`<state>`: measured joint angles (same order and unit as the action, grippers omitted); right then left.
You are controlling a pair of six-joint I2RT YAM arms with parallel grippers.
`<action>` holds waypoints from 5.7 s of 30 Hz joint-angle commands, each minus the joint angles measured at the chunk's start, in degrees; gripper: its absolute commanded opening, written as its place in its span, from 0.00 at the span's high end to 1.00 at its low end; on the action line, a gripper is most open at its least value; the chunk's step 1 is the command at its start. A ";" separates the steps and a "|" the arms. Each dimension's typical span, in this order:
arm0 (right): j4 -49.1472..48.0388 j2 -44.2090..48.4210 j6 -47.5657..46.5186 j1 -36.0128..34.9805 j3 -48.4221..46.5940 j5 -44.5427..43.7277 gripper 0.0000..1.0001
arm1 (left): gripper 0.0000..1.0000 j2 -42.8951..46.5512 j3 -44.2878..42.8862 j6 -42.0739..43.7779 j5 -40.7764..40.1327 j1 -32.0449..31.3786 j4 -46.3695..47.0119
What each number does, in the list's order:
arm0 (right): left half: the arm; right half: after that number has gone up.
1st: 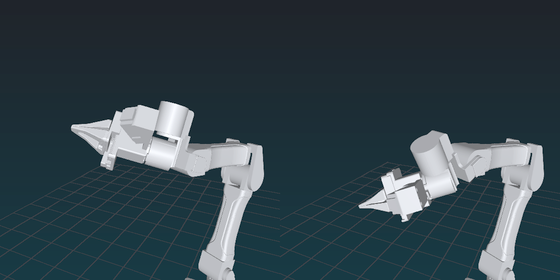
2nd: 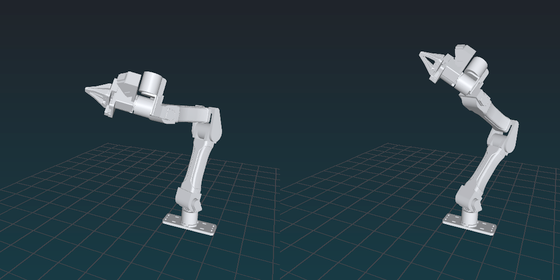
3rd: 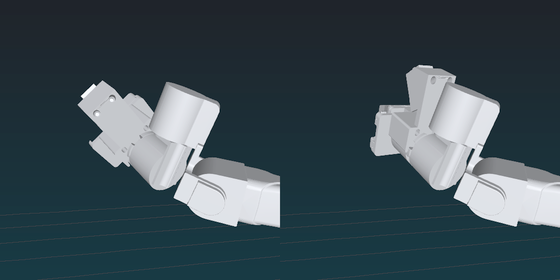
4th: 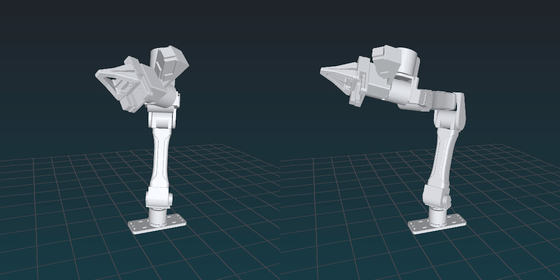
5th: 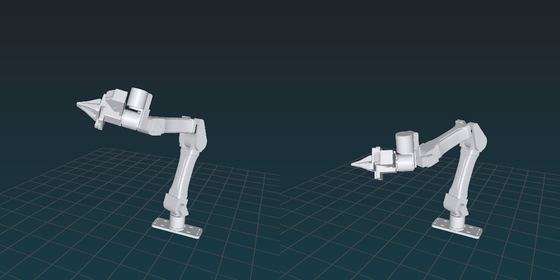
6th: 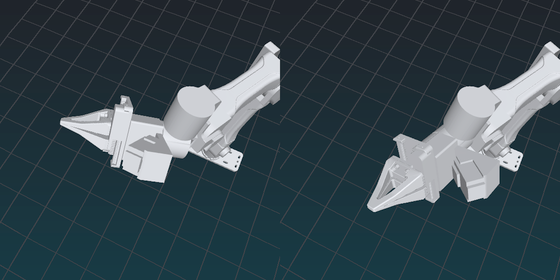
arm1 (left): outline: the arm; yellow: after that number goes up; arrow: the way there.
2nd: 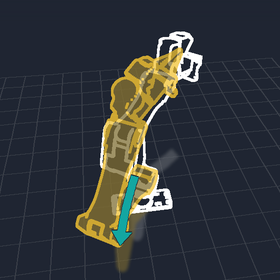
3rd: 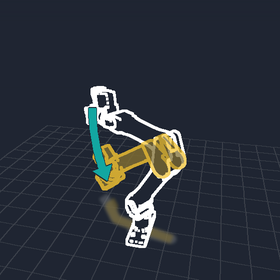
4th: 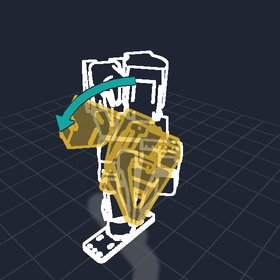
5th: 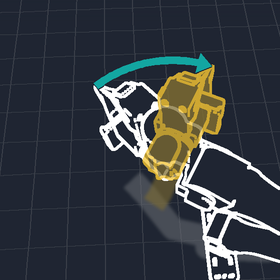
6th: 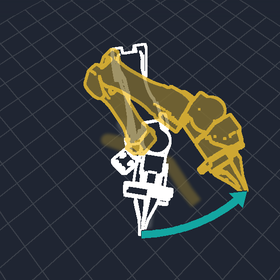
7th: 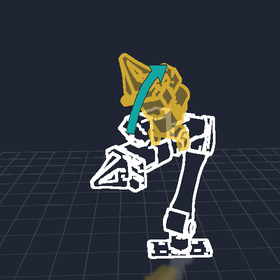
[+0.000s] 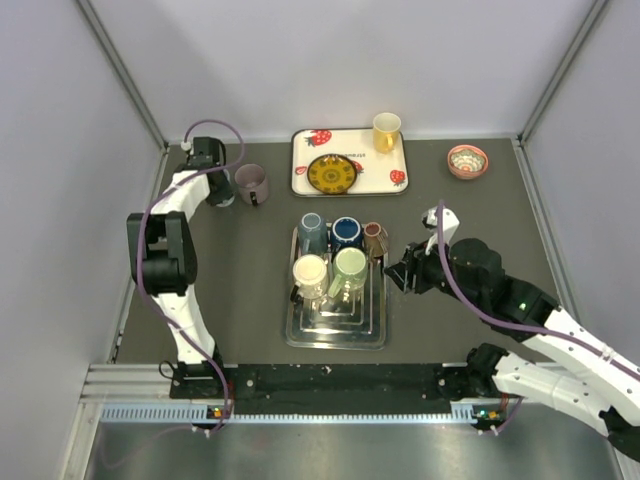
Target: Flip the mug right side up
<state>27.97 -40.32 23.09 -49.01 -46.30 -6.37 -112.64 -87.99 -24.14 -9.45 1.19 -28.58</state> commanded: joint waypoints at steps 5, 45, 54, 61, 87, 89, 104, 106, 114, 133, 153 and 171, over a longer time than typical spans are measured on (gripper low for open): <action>-0.98 -0.20 0.20 -0.20 -2.74 -0.57 0.53 | 0.55 3.21 -0.35 -0.91 -0.83 0.04 3.36; -7.58 -38.87 30.51 -14.00 -7.65 -18.58 0.26 | 0.19 66.58 55.37 -7.40 4.44 -29.75 5.19; -2.92 -46.42 42.11 -14.00 -13.19 -26.58 0.25 | 0.20 68.43 57.31 -10.74 1.81 -29.76 4.94; -0.54 -51.09 43.62 -12.16 -16.10 -25.01 0.27 | 0.21 67.64 56.96 -11.81 1.10 -29.76 4.06; 3.15 -46.95 28.33 -10.66 -12.40 -22.46 0.49 | 0.24 65.88 58.37 -13.39 2.95 -29.76 6.52; 3.32 -48.71 27.36 -10.58 -13.89 -21.93 0.50 | 0.25 65.53 58.10 -13.48 3.12 -29.84 6.61; 3.50 -53.64 26.83 -10.31 -16.19 -20.61 0.71 | 0.26 65.71 58.28 -13.21 3.30 -30.02 6.52; 3.50 -53.20 26.83 -10.23 -16.01 -20.79 0.75 | 0.27 65.79 58.02 -13.21 3.39 -30.02 6.43; 3.85 -52.06 25.17 -10.22 -15.48 -20.35 1.00 | 0.28 66.06 58.01 -13.13 3.91 -30.11 6.52; 3.41 -32.82 15.93 -14.52 -8.28 -22.11 1.00 | 0.29 67.20 57.05 -13.74 4.44 -30.11 6.87; -38.30 -4.09 20.84 -5.33 6.98 3.89 1.00 | 0.20 91.09 60.64 -19.96 19.89 -30.02 28.03; -74.35 -7.84 36.41 3.49 14.75 22.45 1.00 | 0.21 77.49 69.53 -38.09 41.53 -31.51 73.12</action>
<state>-28.45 -46.76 55.66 -46.54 -30.06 12.03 -33.65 -18.48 -58.94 28.12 -29.26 31.35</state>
